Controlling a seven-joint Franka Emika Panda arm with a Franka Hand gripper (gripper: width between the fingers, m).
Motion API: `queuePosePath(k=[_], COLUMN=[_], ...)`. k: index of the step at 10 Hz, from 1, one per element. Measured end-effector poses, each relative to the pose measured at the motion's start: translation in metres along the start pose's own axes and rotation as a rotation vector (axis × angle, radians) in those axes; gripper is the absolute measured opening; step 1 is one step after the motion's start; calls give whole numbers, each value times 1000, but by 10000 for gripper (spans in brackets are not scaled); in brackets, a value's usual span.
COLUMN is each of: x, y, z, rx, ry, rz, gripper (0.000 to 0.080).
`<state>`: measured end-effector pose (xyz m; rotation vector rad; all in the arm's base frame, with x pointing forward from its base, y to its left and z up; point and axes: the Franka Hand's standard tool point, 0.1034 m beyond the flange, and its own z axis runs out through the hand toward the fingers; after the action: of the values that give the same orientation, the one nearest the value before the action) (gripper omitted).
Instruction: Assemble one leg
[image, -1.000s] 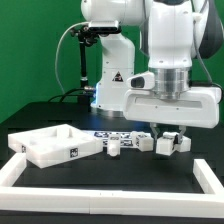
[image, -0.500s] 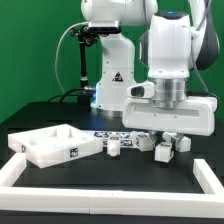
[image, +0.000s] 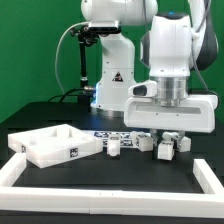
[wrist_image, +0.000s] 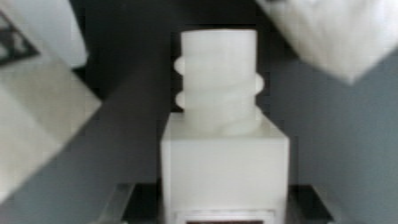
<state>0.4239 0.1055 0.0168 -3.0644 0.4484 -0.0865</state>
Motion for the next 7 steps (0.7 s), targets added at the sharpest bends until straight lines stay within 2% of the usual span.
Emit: queuePosePath(k=[3, 6, 7], x=[0, 0, 0], y=[2, 2, 4], z=[2, 2, 0], rx=[7, 7, 3], ry=[51, 50, 29], rz=[-50, -49, -56], gripper=[284, 284, 401])
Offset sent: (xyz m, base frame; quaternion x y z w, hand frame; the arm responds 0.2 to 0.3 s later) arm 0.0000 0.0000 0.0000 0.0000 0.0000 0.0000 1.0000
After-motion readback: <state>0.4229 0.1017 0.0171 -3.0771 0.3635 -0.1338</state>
